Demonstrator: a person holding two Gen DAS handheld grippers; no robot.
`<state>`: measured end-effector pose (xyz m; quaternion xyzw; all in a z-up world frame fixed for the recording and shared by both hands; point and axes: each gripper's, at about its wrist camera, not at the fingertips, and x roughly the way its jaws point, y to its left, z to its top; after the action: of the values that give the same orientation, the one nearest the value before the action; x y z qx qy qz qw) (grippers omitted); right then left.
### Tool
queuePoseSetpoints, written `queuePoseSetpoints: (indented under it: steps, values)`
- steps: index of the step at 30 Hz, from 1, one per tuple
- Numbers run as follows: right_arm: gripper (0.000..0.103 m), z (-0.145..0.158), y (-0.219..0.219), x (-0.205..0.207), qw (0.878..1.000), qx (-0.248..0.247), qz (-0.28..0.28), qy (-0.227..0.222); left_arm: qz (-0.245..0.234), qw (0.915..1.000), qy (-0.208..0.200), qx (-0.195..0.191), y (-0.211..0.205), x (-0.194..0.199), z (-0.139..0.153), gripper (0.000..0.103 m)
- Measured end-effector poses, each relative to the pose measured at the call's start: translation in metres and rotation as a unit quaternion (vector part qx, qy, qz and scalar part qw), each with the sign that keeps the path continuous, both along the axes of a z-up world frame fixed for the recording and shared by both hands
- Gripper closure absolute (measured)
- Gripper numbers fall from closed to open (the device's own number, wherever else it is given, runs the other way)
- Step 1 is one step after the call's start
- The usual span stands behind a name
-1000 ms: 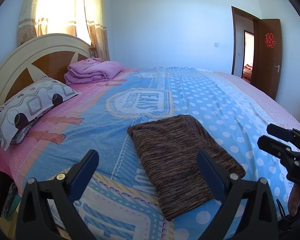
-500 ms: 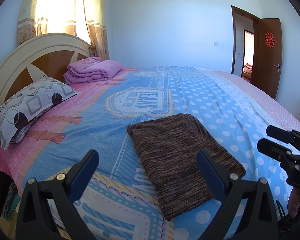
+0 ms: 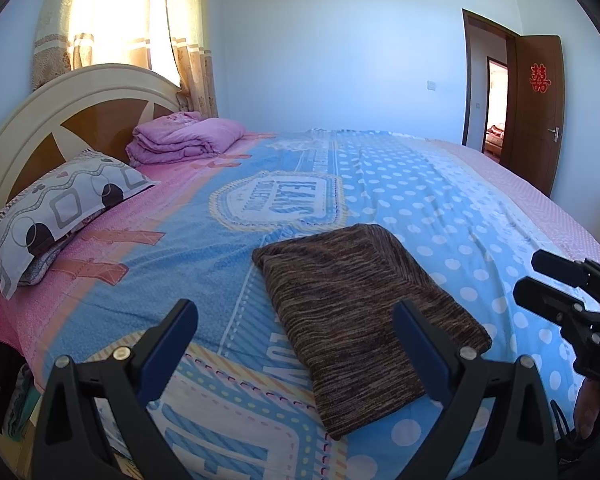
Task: Fold small clothes
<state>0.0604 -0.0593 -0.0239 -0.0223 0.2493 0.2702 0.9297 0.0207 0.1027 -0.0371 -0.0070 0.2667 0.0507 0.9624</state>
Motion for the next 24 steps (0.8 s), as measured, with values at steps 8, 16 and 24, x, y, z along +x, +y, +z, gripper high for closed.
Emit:
queuePoseSetpoints:
  steps: [8, 16, 24]
  values:
    - [0.039, 0.004, 0.001, -0.004, 1.000, 0.007, -0.001, -0.010, -0.004, 0.9999, 0.004, -0.011, 0.003, -0.001, -0.002, 0.000]
    - [0.039, 0.008, -0.002, -0.006, 1.000, 0.012, -0.004, -0.022, -0.004, 0.9999, -0.014, 0.007, 0.002, -0.006, 0.008, 0.000]
    - [0.039, 0.009, -0.002, -0.009, 0.999, 0.010, -0.001, -0.031, 0.011, 0.9998, -0.016, 0.007, 0.011, -0.003, 0.013, 0.000]
